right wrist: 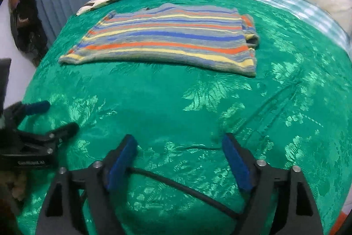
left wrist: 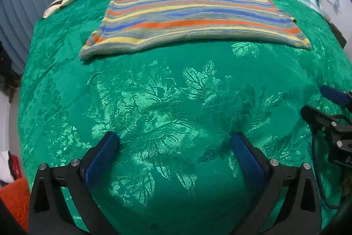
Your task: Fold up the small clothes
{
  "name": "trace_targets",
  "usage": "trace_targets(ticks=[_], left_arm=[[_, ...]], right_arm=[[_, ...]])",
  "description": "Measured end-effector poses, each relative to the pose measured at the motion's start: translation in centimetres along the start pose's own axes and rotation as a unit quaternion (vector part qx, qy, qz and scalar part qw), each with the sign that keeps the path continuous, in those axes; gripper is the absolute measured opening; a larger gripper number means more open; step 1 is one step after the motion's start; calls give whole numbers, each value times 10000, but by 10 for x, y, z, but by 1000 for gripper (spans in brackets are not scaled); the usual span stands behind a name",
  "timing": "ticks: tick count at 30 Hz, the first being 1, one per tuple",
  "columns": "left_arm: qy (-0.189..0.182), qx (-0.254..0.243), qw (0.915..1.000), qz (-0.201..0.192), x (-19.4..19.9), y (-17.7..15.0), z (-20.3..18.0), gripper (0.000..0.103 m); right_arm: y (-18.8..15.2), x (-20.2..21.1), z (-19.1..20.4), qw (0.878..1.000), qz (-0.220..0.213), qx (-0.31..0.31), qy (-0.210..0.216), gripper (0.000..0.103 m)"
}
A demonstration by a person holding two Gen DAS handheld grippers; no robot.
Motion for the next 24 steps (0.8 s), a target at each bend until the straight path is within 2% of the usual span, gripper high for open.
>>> trace_targets(ticks=[24], left_arm=[[-61, 24, 9999, -79, 0, -4, -1, 102]], right_arm=[[1, 0, 2, 10000, -4, 58, -46, 85]])
Point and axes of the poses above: each gripper's, at about its wrist camera, not at the fingertips, and x roughly against the way its jaws point, z to its left, y to its top, the point moved 7 cm from there along -x, roughly the way its jaws point, and after that the axes turned 12 degrees about x, right-handed, at the moved point
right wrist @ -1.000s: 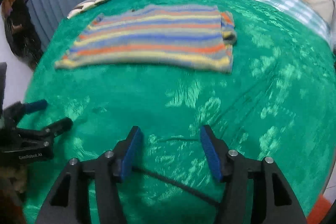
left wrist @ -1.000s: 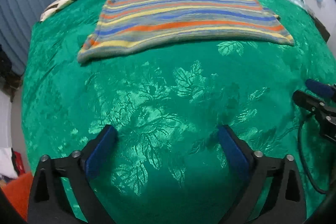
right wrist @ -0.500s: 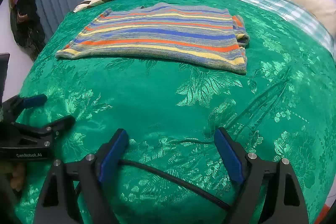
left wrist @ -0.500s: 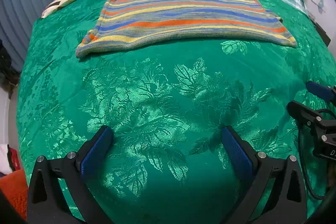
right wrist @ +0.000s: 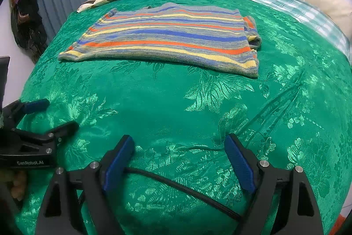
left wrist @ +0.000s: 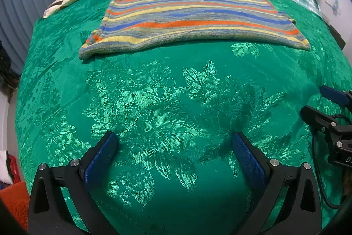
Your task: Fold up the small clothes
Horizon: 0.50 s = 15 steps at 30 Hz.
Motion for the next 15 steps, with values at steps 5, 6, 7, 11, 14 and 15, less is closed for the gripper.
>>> trace_targets(ticks=[5, 6, 7, 11, 14, 15], left_arm=[[-5, 2, 10000, -8, 0, 0, 0, 102], [-5, 1, 10000, -14, 0, 0, 0, 102], [-4, 2, 10000, -17, 0, 0, 0, 102], [-4, 2, 10000, -18, 0, 0, -1, 102], [-5, -22, 10000, -50, 0, 1, -1, 102], [-6, -22, 10000, -50, 0, 1, 0, 102]], right_arm=[[0, 0, 0, 10000, 1, 2, -1, 85], [0, 0, 0, 10000, 0, 3, -3, 85], [0, 0, 0, 10000, 0, 6, -6, 85], [0, 0, 0, 10000, 1, 1, -1, 85], [0, 0, 0, 10000, 1, 3, -5, 85], [0, 0, 0, 10000, -2, 0, -3, 85]])
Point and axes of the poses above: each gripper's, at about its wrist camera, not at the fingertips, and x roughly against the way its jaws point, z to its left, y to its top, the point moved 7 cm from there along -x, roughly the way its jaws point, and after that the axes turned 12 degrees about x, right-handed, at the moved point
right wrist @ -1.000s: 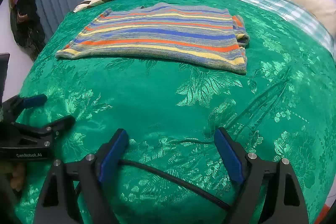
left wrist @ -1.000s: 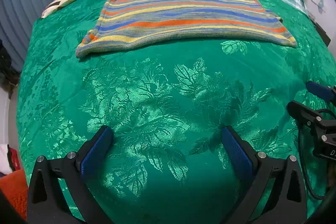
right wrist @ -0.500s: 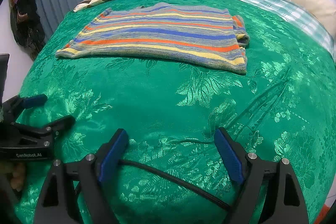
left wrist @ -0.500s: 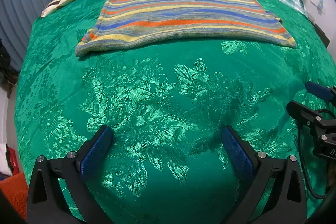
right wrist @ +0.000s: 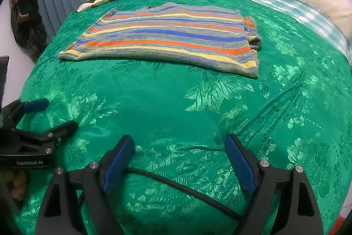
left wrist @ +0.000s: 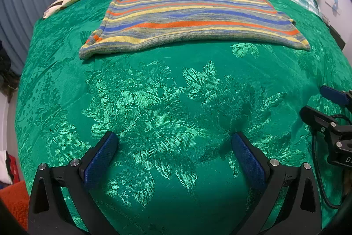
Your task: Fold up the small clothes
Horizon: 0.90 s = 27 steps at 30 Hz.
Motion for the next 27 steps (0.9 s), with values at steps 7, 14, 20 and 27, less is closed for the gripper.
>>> trace_targets(ticks=[7, 14, 20, 27], left_arm=[[-1, 0, 10000, -3, 0, 0, 0, 102], [-3, -1, 10000, -11, 0, 0, 0, 102], [-9, 5, 10000, -17, 0, 0, -1, 102], [-152, -30, 9999, 52, 14, 2, -2, 101]], right_arm=[[0, 0, 0, 10000, 1, 0, 0, 85], [0, 0, 0, 10000, 3, 2, -3, 86], [0, 0, 1, 10000, 19, 39, 10, 88], [4, 9, -1, 9997, 49, -31, 225, 89]])
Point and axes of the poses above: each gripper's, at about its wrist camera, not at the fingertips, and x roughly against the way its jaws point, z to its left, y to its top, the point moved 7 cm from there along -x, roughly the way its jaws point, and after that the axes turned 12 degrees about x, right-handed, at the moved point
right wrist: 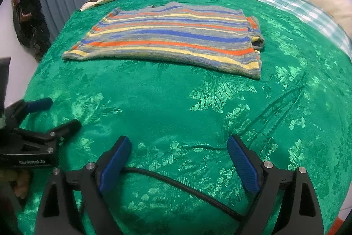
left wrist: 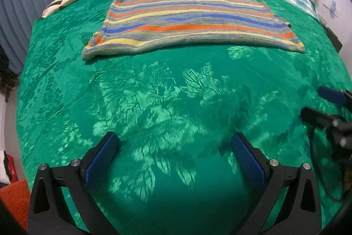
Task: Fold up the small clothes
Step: 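Grasp a side edge of the folded sweater with the right tool, then fold the gripped side edge across the sweater body with both tools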
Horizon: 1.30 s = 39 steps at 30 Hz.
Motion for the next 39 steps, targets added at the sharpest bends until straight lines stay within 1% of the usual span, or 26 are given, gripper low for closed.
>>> trace_targets(ticks=[1, 4, 6, 7, 10, 11, 13, 14, 16, 18, 20, 21, 22, 23, 24, 25, 26, 27, 28, 29, 30, 32, 33, 36, 37, 39], left_arm=[[-60, -63, 10000, 11, 6, 0, -2, 101], [-468, -316, 9982, -224, 32, 9, -24, 101], [-754, -654, 9944, -351, 41, 22, -55, 101], [-856, -806, 9924, -376, 42, 29, -70, 101], [-1244, -1181, 9845, -361, 31, 55, -125, 101], [-1373, -1274, 9818, -325, 21, 67, -148, 100], [-1445, -1383, 9793, -324, 3, 82, -175, 93], [-1475, -1461, 9779, -265, -13, 92, -194, 91], [-1592, -1486, 9760, -40, -35, 101, -214, 89], [-1729, -1568, 9721, 229, -62, 106, -233, 89], [-1673, -1807, 9686, 354, -81, 106, -244, 88], [-1756, -1937, 9648, 282, -84, 105, -247, 89], [-1850, -2000, 9620, 173, -84, 106, -249, 89], [-1940, -2050, 9593, 116, -84, 107, -251, 89], [-1965, -2069, 9583, 112, -86, 108, -253, 88], [-1953, -2063, 9587, 105, -89, 110, -255, 85], [-1911, -2075, 9594, 67, -91, 111, -257, 82], [-1863, -2162, 9584, 11, -92, 112, -264, 71], [-1783, -2254, 9578, -54, -92, 113, -266, 43], [-1608, -2326, 9591, -146, -92, 115, -265, 18], [-1420, -2278, 9632, -171, -93, 120, -265, 9], [-1666, -1780, 9698, -77, -87, 132, -255, 8], [-1767, -1492, 9728, -122, -79, 141, -243, 8], [-1942, -832, 9771, -235, -52, 158, -201, 8], [-1964, -589, 9784, -255, -43, 164, -180, 8], [-1904, -266, 9808, -323, -31, 171, -146, 9]], right_arm=[[2, 6, -4, 9999, -43, -118, 91, 89], [11, 27, -26, 9970, -287, -606, 390, 89], [23, 36, -48, 9950, -455, -757, 465, 89], [36, 38, -67, 9943, -528, -801, 468, 89], [69, 29, -121, 9919, -592, -1006, 509, 89], [80, 22, -140, 9901, -585, -1144, 571, 88], [105, -5, -184, 9850, -452, -1472, 780, 87], [113, -19, -199, 9832, -357, -1557, 880, 83], [128, -52, -224, 9809, -75, -1621, 1068, 78], [138, -82, -239, 9755, 182, -1704, 1381, 77], [146, -107, -246, 9674, 373, -1771, 1769, 75], [149, -115, -247, 9644, 413, -1772, 1921, 75], [156, -126, -246, 9582, 456, -1743, 2222, 75], [157, -131, -245, 9571, 470, -1695, 2304, 73], [165, -137, -246, 9590, 447, -1612, 2286, 72], [169, -143, -246, 9595, 436, -1598, 2277, 70], [173, -150, -245, 9575, 462, -1635, 2330, 61], [178, -157, -241, 9556, 508, -1653, 2384, 53], [184, -161, -237, 9575, 535, -1589, 2348, 30], [186, -163, -232, 9603, 588, -1504, 2275, 12], [190, -165, -225, 9654, 713, -1340, 2123, 12], [199, -158, -218, 9732, 694, -1090, 1902, 12], [205, -151, -214, 9761, 636, -1004, 1819, 12], [229, -123, -194, 9841, 451, -654, 1589, 12], [237, -116, -183, 9855, 383, -506, 1572, 12], [256, -108, -158, 9844, 275, -392, 1696, 12]])
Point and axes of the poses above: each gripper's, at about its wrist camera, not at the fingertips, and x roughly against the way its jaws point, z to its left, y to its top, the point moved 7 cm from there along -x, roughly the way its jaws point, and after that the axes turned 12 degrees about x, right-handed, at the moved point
